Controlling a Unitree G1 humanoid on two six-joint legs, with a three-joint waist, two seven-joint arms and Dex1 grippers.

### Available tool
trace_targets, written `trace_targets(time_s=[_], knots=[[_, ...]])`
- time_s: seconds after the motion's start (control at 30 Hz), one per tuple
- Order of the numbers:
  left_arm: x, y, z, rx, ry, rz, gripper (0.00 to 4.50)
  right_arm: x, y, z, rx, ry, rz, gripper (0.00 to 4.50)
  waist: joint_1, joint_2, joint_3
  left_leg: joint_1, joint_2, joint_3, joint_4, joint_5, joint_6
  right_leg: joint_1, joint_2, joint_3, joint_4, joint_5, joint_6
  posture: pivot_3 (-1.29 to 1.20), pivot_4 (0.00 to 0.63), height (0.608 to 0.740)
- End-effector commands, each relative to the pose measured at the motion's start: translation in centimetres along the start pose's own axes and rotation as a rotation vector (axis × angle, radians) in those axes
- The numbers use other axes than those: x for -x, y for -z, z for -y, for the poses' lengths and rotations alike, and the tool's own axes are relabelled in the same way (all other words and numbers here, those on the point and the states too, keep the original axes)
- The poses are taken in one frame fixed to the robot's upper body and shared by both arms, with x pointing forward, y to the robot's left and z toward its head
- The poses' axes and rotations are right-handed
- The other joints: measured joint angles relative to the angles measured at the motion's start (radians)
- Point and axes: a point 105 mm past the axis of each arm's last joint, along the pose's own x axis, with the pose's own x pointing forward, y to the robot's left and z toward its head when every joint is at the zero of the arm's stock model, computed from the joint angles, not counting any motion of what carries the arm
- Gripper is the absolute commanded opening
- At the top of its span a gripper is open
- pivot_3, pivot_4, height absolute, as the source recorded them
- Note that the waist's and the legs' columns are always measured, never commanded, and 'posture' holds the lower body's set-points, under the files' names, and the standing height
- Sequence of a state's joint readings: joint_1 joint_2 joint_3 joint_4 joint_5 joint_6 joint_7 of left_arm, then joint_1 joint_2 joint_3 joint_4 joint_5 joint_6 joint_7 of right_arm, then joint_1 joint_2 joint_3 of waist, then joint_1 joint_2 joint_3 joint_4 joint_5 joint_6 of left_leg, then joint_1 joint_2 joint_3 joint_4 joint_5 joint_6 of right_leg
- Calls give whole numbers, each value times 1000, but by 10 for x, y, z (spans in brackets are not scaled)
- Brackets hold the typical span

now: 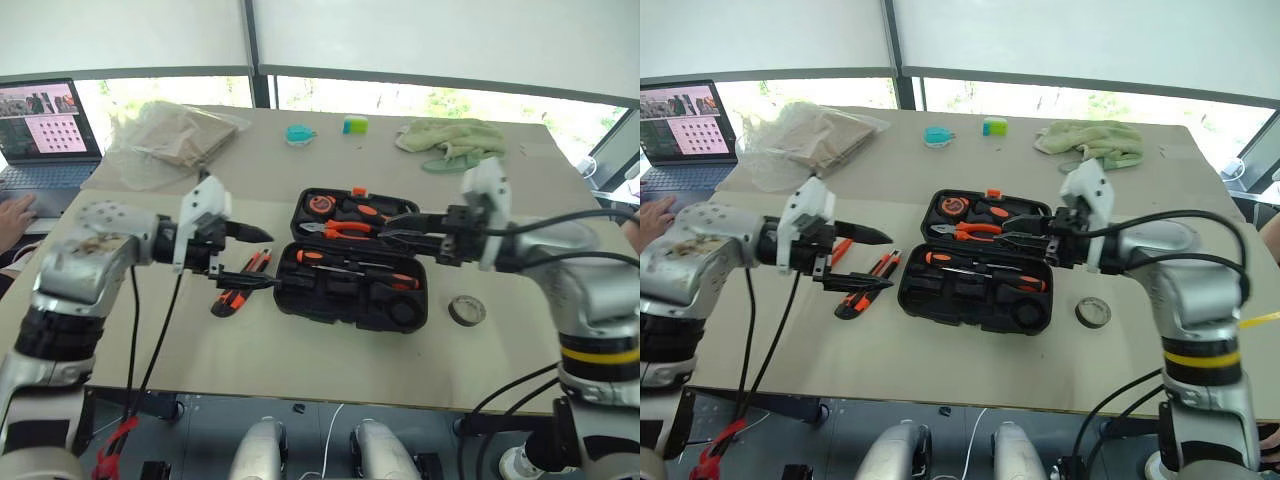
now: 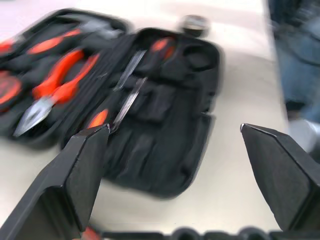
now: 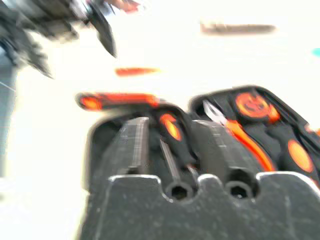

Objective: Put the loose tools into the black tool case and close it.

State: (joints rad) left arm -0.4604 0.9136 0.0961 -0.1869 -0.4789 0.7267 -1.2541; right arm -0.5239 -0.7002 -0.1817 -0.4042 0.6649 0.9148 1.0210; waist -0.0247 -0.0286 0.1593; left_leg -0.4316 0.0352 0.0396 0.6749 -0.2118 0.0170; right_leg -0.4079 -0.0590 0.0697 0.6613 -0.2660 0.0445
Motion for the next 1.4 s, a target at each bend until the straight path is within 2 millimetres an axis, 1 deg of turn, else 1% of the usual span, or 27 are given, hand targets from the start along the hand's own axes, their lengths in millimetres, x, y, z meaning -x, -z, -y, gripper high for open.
trace_targets(time_s=[0.03, 0.07, 0.1, 0.13, 0.2, 0.23, 0.3, 0.37, 0.47, 0.53, 0.57, 0.6, 0.7, 0.73, 0.83, 0.97, 1.07, 1.13, 1.2, 1.27, 1.33, 1.4], knots=[[43, 20, 2, 88, -219, -17, 4500, 16, -13, -20, 38, -35, 7, 3470, -6, 0, 0, 1, 0, 0, -1, 0, 0, 1, -1, 0, 0, -1, -1, 0, 150, 740], [57, 32, 4, 131, -285, -35, 4500, 19, -12, -23, 39, -40, 0, 3825, -7, 0, 1, 1, 0, 0, -1, 0, 0, 1, -1, 0, 0, -1, -1, 0, 150, 740], [68, 44, 7, 166, -341, -54, 4500, 22, -12, -25, 38, -43, -5, 4058, -7, -1, 1, 1, 0, 0, -1, 0, 0, 1, -1, 0, 0, -1, -1, 0, 150, 740], [78, 53, 11, 195, -384, -71, 4500, 24, -12, -27, 39, -45, -9, 4470, -7, -1, 1, 2, 1, 0, -1, 0, 0, 1, -1, 0, -1, -1, -1, 0, 150, 740], [94, 71, 20, 240, -451, -115, 4500, 28, -12, -28, 47, -41, -15, 4470, -5, -2, 1, 3, 1, 0, -1, 0, 0, 2, -2, -1, -1, -1, -1, 0, 150, 740], [99, 77, 24, 252, -471, -136, 4500, 30, -12, -28, 50, -39, -17, 4470, 0, -2, 1, 3, 1, 0, -1, 0, 0, 3, -2, -1, -2, -1, -2, 0, 150, 740], [103, 83, 26, 261, -493, -166, 4500, 31, -14, -27, 55, -40, -18, 4470, 10, -1, 1, 4, 1, 1, -1, 0, 0, 4, -3, -1, -4, -1, -2, 0, 150, 740], [101, 83, 23, 257, -492, -184, 4500, 31, -16, -27, 62, -44, -17, 4470, 21, -2, 1, 5, 1, 0, -1, 0, -1, 4, -4, -1, -5, -1, -2, 0, 150, 740], [91, 73, 15, 247, -439, -228, 4500, 29, -18, -30, 89, -61, -19, 4470, 29, -2, 2, 6, 1, 1, -1, 0, -1, 3, -6, -3, -7, -2, -4, 0, 150, 740], [78, 57, -4, 236, -406, -268, 4500, 28, -21, -32, 97, -69, -9, 4470, 35, -3, 2, 6, 0, 3, -2, 0, -1, 3, -8, -3, -7, -2, -4, 0, 150, 740], [74, 53, -13, 250, -408, -299, 4500, 27, -21, -33, 99, -68, -4, 4470, 40, -3, 2, 6, -1, 3, -2, 0, -1, 3, -8, -4, -7, -2, -3, 0, 150, 740], [69, 49, -25, 256, -424, -324, 4500, 27, -21, -34, 99, -66, -1, 4470, 39, -4, 2, 6, -1, 3, -2, 0, -1, 2, -8, -5, -7, -1, -2, 0, 150, 740], [56, 42, -59, 291, -482, -388, 4500, 26, -20, -41, 99, -65, 3, 4470, 33, -4, 2, 4, -2, 5, -2, 0, 0, 5, -7, -3, -8, 0, 0, 0, 150, 740], [47, 36, -70, 265, -489, -386, 4500, 26, -20, -43, 97, -63, 5, 4470, 31, -4, 2, 2, -4, 5, -2, 0, 0, 4, -5, -2, -8, 0, 1, 0, 150, 740], [26, 28, -88, 330, -465, -413, 4500, 27, -19, -50, 92, -53, 13, 4470, 29, -5, 3, -1, -3, 7, -1, 0, 0, 2, -1, -2, -6, 0, 1, 0, 150, 740], [10, 34, -111, 315, -484, -508, 4500, 27, -18, -58, 89, -33, 22, 4470, 16, -5, 3, -14, -2, 7, 0, 0, 0, -13, 0, -1, -2, 0, 0, 0, 150, 740], [2, 40, -126, 304, -515, -553, 4500, 27, -19, -62, 88, -7, 37, 4470, 16, -6, 4, -15, -3, 7, 2, 0, 0, -14, 0, -2, 0, 0, 0, 0, 150, 740], [-3, 41, -133, 309, -528, -565, 4500, 27, -20, -62, 88, 15, 44, 4470, 13, -7, 4, -16, -3, 7, 3, 0, 0, -14, 0, -2, 0, 0, 0, 0, 150, 740], [-7, 43, -136, 300, -525, -580, 4500, 27, -20, -62, 92, 41, 48, 4470, 12, -9, 5, -16, -3, 7, 3, 0, 0, -14, -1, -1, 0, 0, 0, 0, 150, 740], [-13, 46, -133, 319, -496, -594, 4500, 28, -20, -60, 102, 70, 47, 4470, 13, -9, 5, -16, -3, 7, 3, 0, 0, -14, -1, -2, 0, 0, 0, 0, 150, 740], [-16, 54, -132, 325, -486, -624, 4500, 28, -20, -59, 114, 91, 44, 4470, 13, -9, 5, -17, -3, 6, 3, 0, 0, -14, -1, -2, 0, 0, 0, 0, 150, 740], [-17, 63, -131, 339, -485, -645, 3998, 29, -22, -56, 129, 111, 43, 4500, 13, -9, 5, -17, -3, 6, 3, 0, 0, -14, -1, -2, 0, 0, 0, 0, 150, 740]])
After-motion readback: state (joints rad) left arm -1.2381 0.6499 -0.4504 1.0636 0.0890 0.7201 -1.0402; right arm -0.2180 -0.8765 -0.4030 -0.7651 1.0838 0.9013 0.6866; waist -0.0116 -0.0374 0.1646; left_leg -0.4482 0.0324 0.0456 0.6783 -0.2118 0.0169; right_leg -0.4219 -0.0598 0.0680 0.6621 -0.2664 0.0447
